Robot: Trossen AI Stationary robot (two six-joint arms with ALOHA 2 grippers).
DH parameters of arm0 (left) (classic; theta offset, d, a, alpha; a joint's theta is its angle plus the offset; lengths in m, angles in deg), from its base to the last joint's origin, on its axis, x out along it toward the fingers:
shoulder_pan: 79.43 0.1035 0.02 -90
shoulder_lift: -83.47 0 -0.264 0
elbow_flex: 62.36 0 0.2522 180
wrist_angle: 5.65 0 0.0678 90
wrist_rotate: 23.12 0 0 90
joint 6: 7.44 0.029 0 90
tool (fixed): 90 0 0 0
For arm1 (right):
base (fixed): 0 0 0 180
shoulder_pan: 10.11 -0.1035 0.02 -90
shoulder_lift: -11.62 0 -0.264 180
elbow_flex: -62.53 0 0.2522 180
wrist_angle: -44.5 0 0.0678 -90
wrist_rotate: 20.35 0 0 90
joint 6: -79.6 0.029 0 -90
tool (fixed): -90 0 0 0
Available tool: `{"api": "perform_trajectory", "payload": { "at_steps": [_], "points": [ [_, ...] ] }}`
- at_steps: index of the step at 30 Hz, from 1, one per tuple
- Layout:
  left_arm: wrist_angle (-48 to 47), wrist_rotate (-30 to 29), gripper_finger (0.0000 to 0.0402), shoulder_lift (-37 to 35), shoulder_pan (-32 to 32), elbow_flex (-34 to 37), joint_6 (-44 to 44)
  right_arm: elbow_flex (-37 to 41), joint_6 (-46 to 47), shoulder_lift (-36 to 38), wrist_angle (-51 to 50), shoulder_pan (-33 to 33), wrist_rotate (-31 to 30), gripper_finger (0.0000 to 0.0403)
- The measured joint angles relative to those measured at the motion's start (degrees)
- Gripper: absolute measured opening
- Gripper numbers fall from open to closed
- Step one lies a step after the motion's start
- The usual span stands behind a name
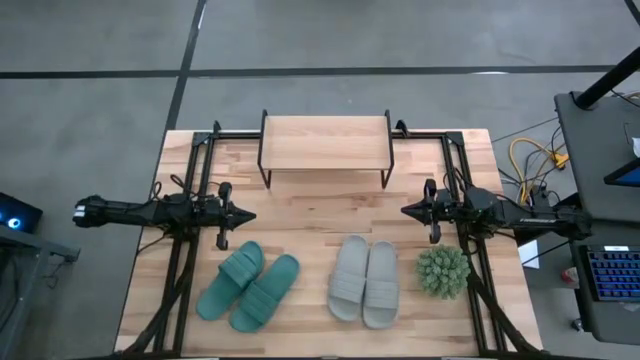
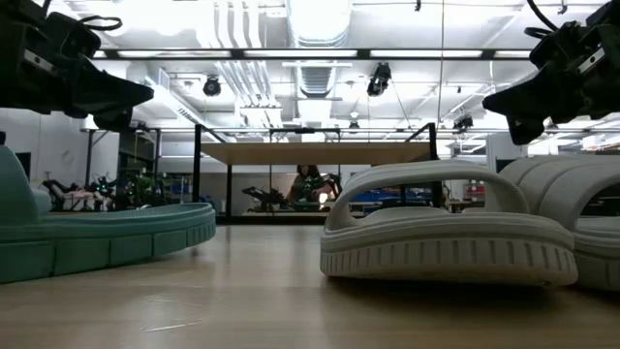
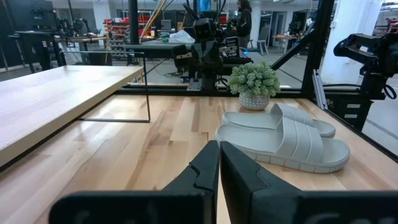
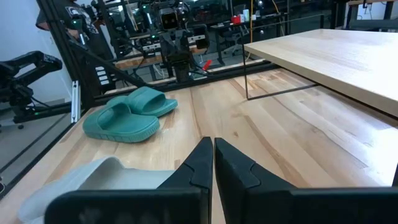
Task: Pick and place slides into the shelf
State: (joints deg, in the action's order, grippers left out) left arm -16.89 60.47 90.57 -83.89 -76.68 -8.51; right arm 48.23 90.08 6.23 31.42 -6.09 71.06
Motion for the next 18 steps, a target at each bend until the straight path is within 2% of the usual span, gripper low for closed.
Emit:
{"api": "perform_trajectory", "payload": {
  "at_steps": [2, 6, 9, 14, 18],
  "points": [
    [0.0, 0.0, 0.0, 0.0, 0.0, 0.0, 0.0, 0.0, -2.0, 0.0, 0.1, 0.0, -0.1, 0.0009],
    [0.0, 0.0, 0.0, 0.0, 0.0, 0.0, 0.0, 0.0, -19.1, 0.0, 0.1, 0.0, -0.5, 0.0009],
    [0.0, 0.0, 0.0, 0.0, 0.0, 0.0, 0.0, 0.0, -26.9, 0.0, 0.1, 0.0, -0.5, 0.0009],
    [0.0, 0.0, 0.0, 0.0, 0.0, 0.0, 0.0, 0.0, -30.0, 0.0, 0.0, 0.0, -0.5, 0.0009],
    [0.0, 0.0, 0.0, 0.0, 0.0, 0.0, 0.0, 0.0, -26.9, 0.0, 0.0, 0.0, -0.5, 0.0009]
  ]
}}
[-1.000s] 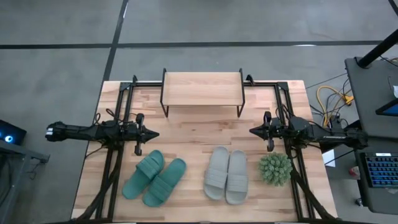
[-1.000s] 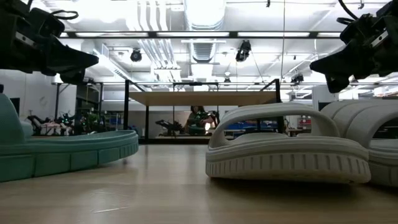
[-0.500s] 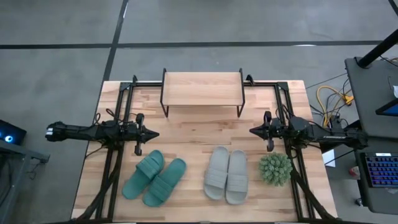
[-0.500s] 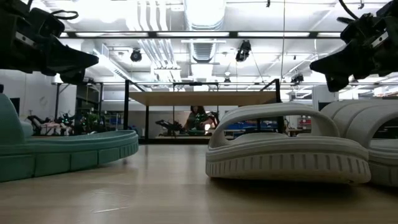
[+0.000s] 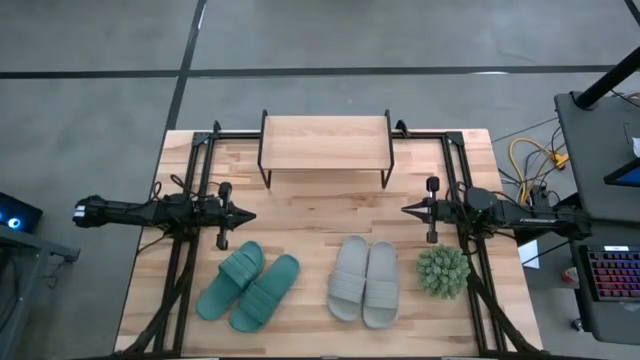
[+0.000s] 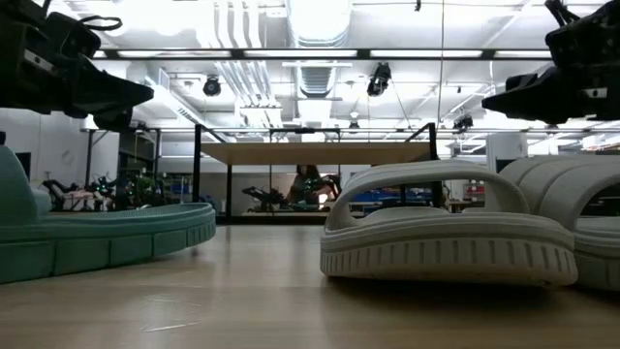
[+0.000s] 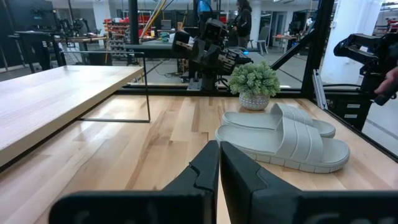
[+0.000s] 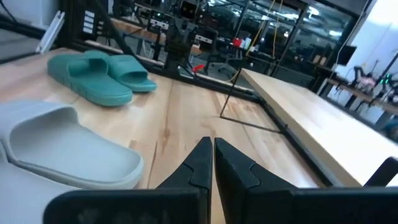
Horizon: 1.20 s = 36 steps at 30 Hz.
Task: Pick and place slides into the shelf
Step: Put the right gray slide on the shelf
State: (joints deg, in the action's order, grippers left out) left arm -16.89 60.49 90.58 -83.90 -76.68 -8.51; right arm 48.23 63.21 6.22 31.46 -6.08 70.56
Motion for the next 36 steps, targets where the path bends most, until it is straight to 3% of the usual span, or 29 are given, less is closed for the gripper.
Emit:
{"api": "perform_trajectory", "payload": {
  "at_steps": [6, 14, 19, 21, 24, 26, 31, 36],
  "points": [
    [0.0, 0.0, 0.0, 0.0, 0.0, 0.0, 0.0, 0.0, 9.9, 0.0, 1.0, 0.0, 0.0, 0.0009],
    [0.7, 0.1, 0.0, 0.0, 0.0, 0.0, -7.6, 0.0, 44.9, 0.0, 9.0, 0.0, 0.4, 0.0009],
    [4.7, -1.0, 0.0, 0.0, 0.0, 0.0, -14.1, 0.0, 55.3, 0.0, 12.5, 0.0, -1.1, 0.0009],
    [7.4, -5.0, 0.0, 0.0, 0.0, 0.0, -23.0, 0.0, 57.5, 0.0, 12.5, 0.0, -4.6, 0.0009],
    [11.2, -18.5, 0.0, 0.0, 0.0, 0.0, -41.3, 0.0, 63.1, 0.0, 13.1, 0.0, -10.6, 0.0009],
    [14.0, -25.5, 0.0, 0.0, 0.0, 0.0, -47.5, 0.0, 65.6, 0.0, 15.2, 0.0, -13.6, 0.0009],
    [19.5, -33.7, 0.0, 0.1, 0.0, 0.0, -43.1, 0.0, 62.9, 0.0, 21.7, 0.0, -16.0, 0.0009],
    [20.0, -34.2, 0.0, 0.3, 0.0, -0.1, -35.8, 0.0, 60.3, 0.0, 22.0, 0.0, -16.0, 0.0009]
  ]
}}
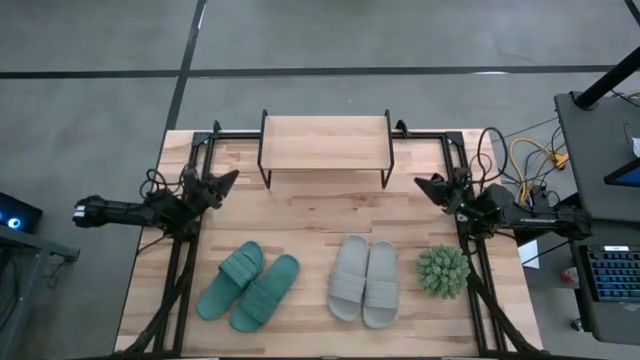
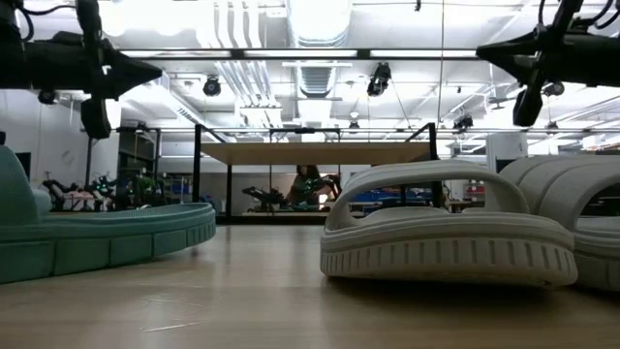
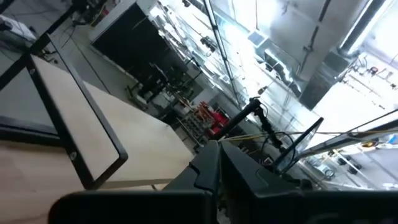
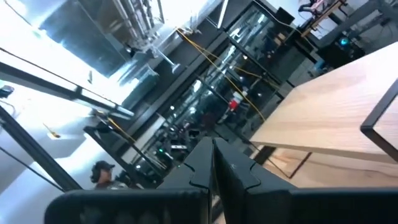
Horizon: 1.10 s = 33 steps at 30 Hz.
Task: Pick and place slides into the shelf
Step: Put the right gray slide on the shelf
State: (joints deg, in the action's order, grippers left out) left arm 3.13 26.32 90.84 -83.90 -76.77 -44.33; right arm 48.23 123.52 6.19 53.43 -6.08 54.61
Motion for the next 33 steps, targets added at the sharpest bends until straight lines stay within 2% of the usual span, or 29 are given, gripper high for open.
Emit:
{"api": "perform_trajectory", "payload": {
  "at_steps": [6, 10, 15, 19, 23, 27, 31, 33],
  "points": [
    [5.1, -1.1, 0.0, 2.9, 0.0, -0.1, 0.2, 0.0, 5.3, 0.0, 0.7, 0.0, 0.1, 0.0028],
    [12.7, -1.9, 0.0, 6.3, 0.0, -0.2, 3.4, 0.0, 4.0, 0.0, 2.1, 0.0, 0.6, 0.0052],
    [23.7, 4.3, 0.0, 12.2, 0.0, -2.4, 8.1, -1.8, 0.3, 0.0, 7.2, 0.0, 3.2, 0.0085],
    [25.0, 5.2, 0.0, 17.1, 0.0, -7.7, 10.8, -7.0, -4.3, -1.0, 5.7, 0.0, 3.5, 0.0105],
    [24.9, 7.4, 0.0, 22.2, 0.0, -14.7, 19.1, -14.6, -8.6, -4.1, -1.0, 0.0, 3.5, 0.0117],
    [24.5, 9.1, 0.0, 26.2, 0.0, -22.3, 28.1, -23.9, -12.7, -9.0, -13.7, 0.0, 3.6, 0.0123],
    [15.9, 11.6, 0.0, 30.5, 0.0, -28.4, 34.1, -34.6, -18.3, -14.6, -29.8, 0.0, 5.2, 0.0125],
    [11.3, 12.7, 0.0, 32.0, 0.0, -31.0, 34.3, -39.9, -18.9, -17.3, -36.9, 0.0, 5.3, 0.0123]
  ]
}}
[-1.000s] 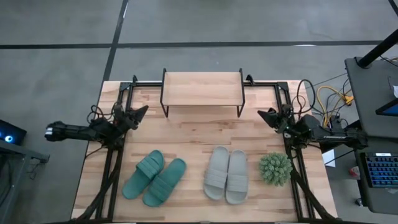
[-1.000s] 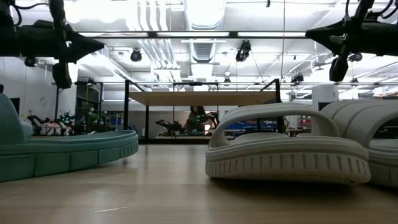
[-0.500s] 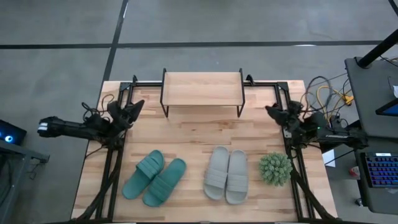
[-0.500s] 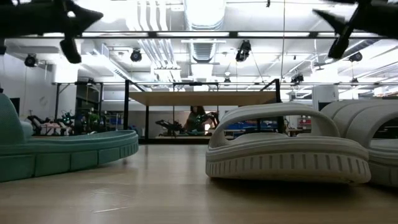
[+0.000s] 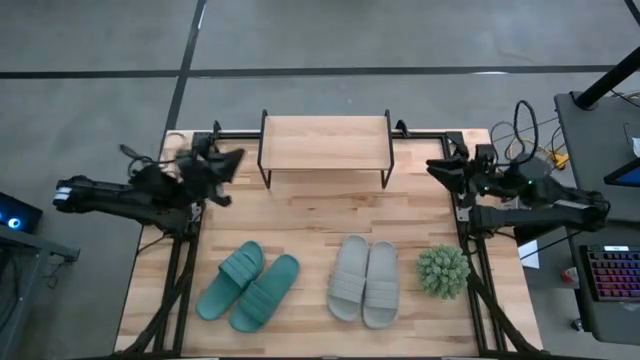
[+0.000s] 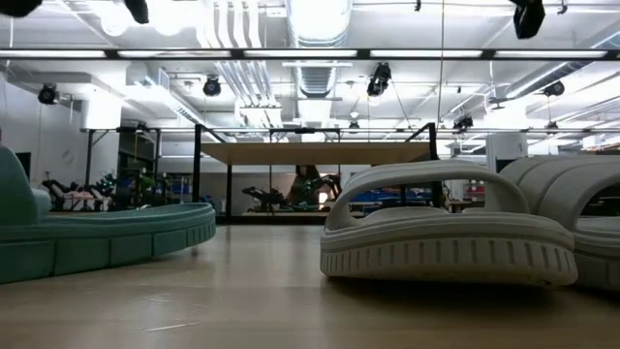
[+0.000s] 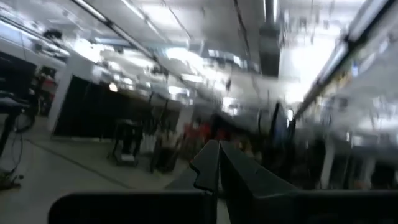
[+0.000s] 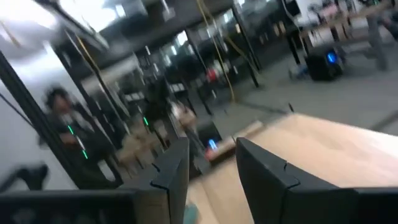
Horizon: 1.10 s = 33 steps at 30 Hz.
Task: Pick and place slides into the shelf
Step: Put the right gray slide on the shelf
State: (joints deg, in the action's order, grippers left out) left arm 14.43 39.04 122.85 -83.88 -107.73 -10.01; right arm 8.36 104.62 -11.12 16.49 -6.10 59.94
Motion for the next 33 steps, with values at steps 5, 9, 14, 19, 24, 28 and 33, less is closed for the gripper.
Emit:
{"api": "perform_trajectory", "payload": {
  "at_steps": [5, 9, 14, 19, 24, 28, 33],
  "points": [
    [-2.8, 1.7, 0.0, 5.0, 0.0, -4.0, 0.0, -11.1, 0.0, -6.8, -14.0, 0.0, 1.6, 0.0118],
    [3.5, 0.0, 0.0, 8.8, 0.0, -5.9, 0.0, -17.2, -2.2, -11.7, -20.7, 0.0, 1.8, 0.0121],
    [12.6, 1.5, 0.0, 14.3, 0.0, -6.3, 0.0, -21.7, -5.7, -16.9, -22.5, 0.0, 1.8, 0.0122],
    [13.5, 9.0, 0.0, 18.0, 0.0, -6.4, 0.0, -24.7, -9.1, -20.6, -23.5, 0.0, 1.8, 0.0115],
    [13.7, 9.3, 0.0016, 19.7, -0.1, -7.8, 0.0, -26.2, -9.2, -22.9, -26.5, 0.0, 1.8, 0.0112],
    [13.7, 9.4, 0.0071, 20.9, -0.1, -9.7, 0.0, -25.8, -9.2, -23.2, -26.6, 0.0, 2.2, 0.0119],
    [13.7, 9.4, 0.0167, 24.4, -0.1, -12.8, 0.0, -25.6, -9.1, -23.2, -26.5, 0.0, 2.2, 0.0135]
  ]
}}
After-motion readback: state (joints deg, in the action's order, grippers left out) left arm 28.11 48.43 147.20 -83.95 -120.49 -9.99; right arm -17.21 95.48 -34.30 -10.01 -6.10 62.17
